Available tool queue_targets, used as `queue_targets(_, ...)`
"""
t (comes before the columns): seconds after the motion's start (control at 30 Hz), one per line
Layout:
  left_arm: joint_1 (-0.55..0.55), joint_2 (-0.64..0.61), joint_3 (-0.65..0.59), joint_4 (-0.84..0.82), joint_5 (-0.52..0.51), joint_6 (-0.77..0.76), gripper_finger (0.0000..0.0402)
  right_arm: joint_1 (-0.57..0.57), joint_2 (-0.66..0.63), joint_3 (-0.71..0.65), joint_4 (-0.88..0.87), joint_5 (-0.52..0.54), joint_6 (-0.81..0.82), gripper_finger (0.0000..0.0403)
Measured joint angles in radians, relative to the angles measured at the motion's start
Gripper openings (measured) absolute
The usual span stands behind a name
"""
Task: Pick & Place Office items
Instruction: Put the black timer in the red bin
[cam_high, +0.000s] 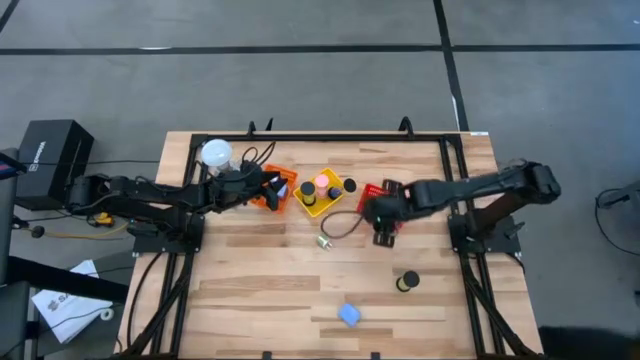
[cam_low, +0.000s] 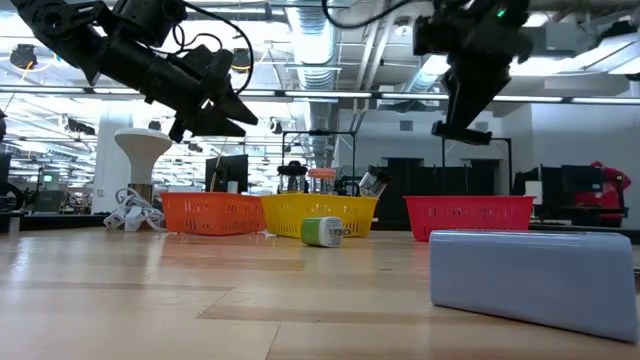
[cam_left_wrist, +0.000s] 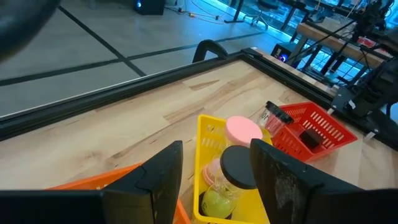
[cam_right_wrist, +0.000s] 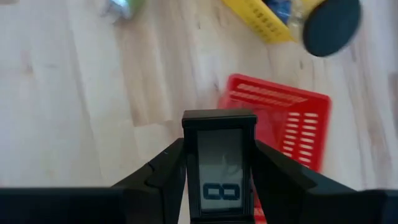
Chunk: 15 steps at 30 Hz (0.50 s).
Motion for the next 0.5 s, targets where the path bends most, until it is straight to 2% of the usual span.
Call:
queue_targets(0.3,0.0,0.0,0.0,0.002,0.0,0.0,0.0181,-0.208,0.059,0.001,0.033,-0.032,-0.078,0.0156)
queue_targets(0.5,0.0,0.0,0.0,0.02,0.0,0.0,0.0181,-0.3,0.159,0.002,0.059,-0.143,-0.101,0.0156)
